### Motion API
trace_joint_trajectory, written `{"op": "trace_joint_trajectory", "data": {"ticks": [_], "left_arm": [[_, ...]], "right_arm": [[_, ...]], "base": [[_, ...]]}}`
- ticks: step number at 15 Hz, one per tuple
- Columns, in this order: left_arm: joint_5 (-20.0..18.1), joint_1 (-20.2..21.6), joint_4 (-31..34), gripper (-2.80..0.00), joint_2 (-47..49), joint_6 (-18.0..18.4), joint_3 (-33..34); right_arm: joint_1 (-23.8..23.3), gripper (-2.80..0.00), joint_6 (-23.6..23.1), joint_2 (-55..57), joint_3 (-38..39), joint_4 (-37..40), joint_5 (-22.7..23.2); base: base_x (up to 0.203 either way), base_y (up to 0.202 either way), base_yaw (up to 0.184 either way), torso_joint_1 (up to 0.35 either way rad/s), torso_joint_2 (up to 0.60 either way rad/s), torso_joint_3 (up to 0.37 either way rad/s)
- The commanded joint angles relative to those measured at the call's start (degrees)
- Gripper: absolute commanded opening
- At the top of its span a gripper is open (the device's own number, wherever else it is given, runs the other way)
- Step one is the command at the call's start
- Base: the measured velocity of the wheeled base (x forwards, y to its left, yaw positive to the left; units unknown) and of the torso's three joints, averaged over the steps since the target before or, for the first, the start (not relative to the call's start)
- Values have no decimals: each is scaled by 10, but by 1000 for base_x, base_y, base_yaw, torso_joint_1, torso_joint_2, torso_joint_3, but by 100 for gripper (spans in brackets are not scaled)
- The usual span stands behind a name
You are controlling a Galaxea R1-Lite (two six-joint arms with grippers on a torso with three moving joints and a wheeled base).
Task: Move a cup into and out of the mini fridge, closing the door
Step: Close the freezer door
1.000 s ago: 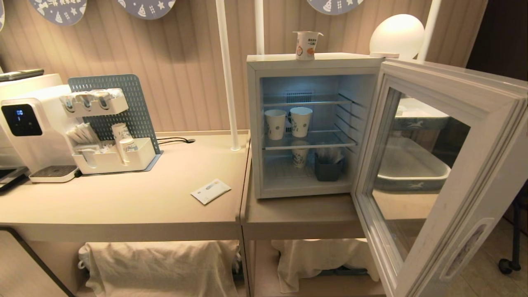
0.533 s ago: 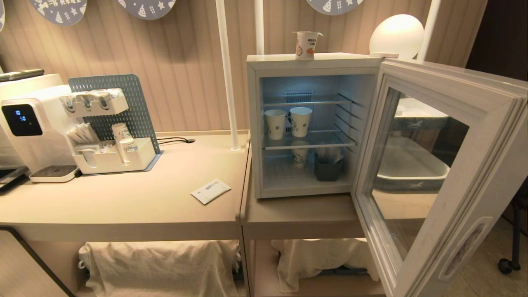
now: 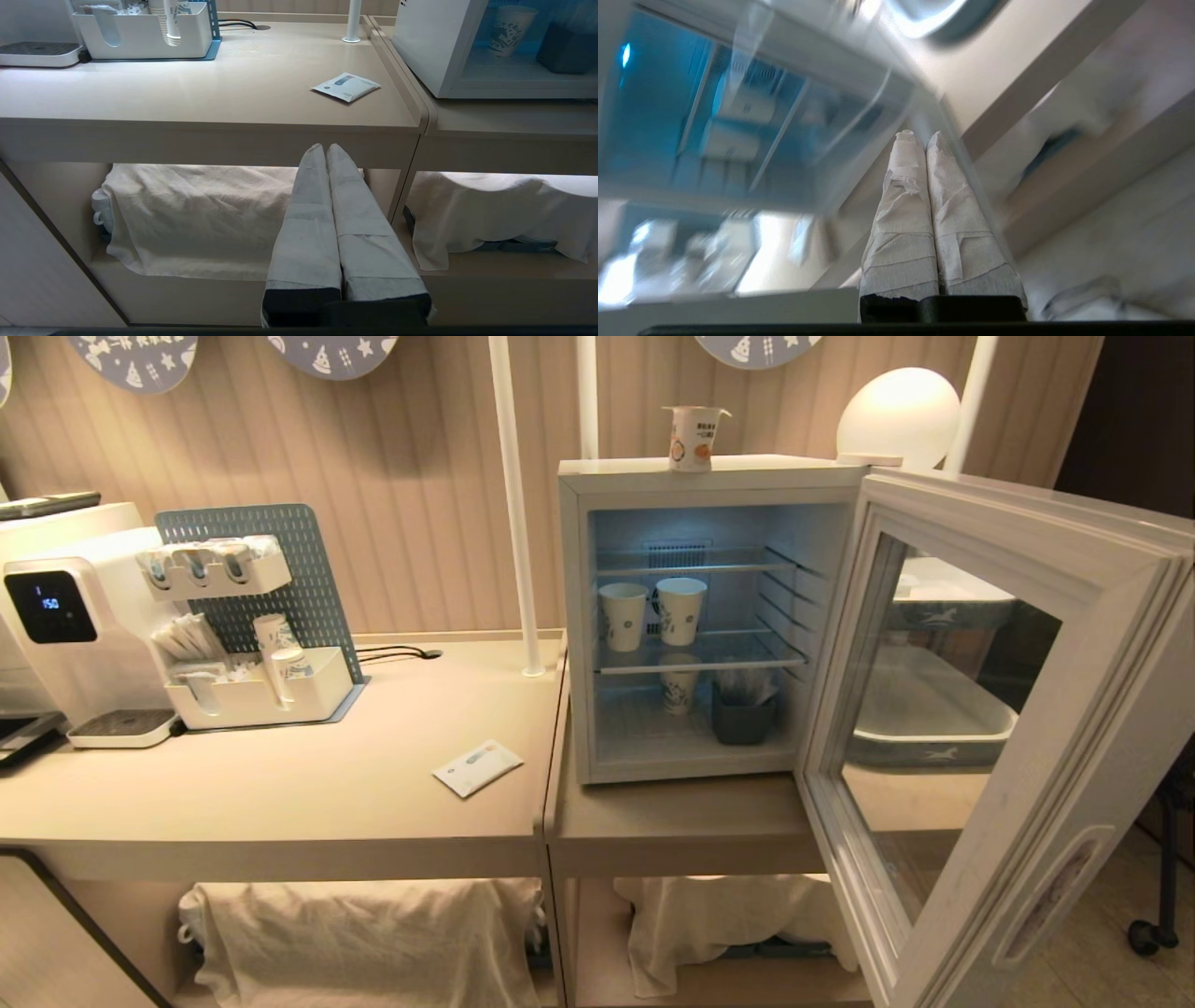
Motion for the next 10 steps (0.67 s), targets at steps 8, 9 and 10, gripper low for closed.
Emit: {"op": "trace_joint_trajectory", "data": {"ticks": [8,9,10], "left_arm": [[0,0,0,-280,0,0,1],[0,0,0,-280,0,0,1],[0,0,0,-280,0,0,1]], "right_arm": [[97,-280,-7,223,-6,-48,261],[123,-280,8,214,-5,-53,243],[147,-280,25,204,-5,-62,230]], "base": [[0,0,0,0,0,0],[0,0,0,0,0,0],[0,0,0,0,0,0]]}}
